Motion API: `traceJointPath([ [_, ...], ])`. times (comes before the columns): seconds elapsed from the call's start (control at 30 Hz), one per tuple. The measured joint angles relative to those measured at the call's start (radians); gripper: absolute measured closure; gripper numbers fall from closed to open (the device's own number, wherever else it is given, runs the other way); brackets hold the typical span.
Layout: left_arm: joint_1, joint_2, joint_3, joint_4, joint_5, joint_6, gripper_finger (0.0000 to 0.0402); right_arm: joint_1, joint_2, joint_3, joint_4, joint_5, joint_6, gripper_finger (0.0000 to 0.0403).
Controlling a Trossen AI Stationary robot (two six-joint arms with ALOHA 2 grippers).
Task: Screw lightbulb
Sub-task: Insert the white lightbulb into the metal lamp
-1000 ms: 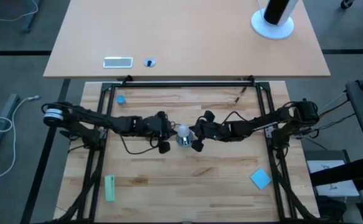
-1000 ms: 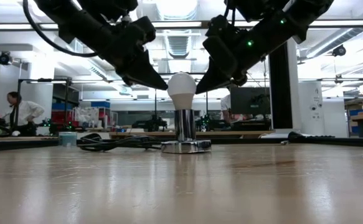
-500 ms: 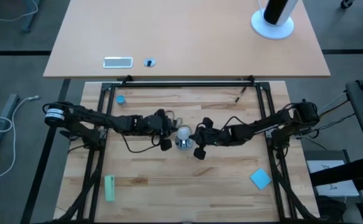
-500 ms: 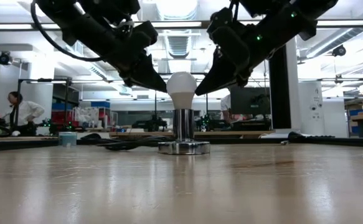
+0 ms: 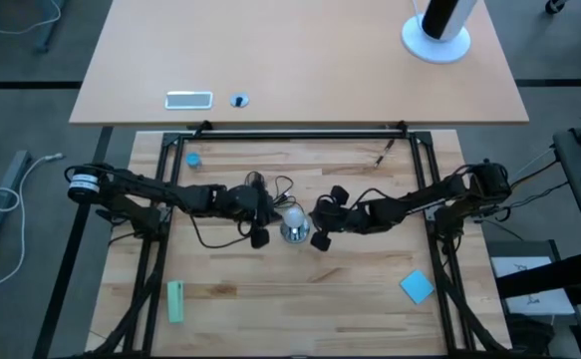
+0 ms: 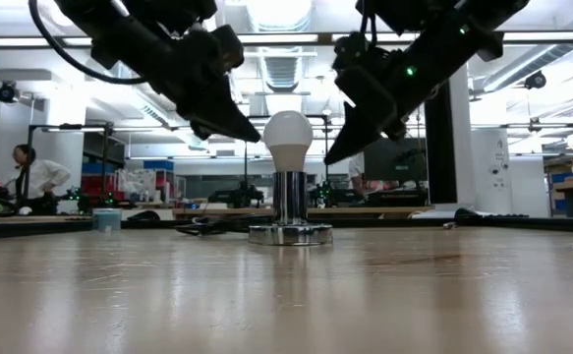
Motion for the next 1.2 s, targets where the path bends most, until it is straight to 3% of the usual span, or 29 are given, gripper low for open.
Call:
traceJointPath([
  [0.33,-0.002,-0.001,0.000,0.015,0.002,0.008,0.0401,0.003,0.000,0.049,0.016,-0.015,-0.084,0.0403],
  [0.8,0.005,0.024,0.000,0.045,-0.087,0.003,0.0401,0.028,0.000,0.043,0.034,-0.100,-0.093,0.0403],
  [1.2,0.003,0.015,0.001,0.006,-0.080,0.002,0.0401,0.024,0.000,0.042,-0.060,-0.050,-0.043,0.0403],
])
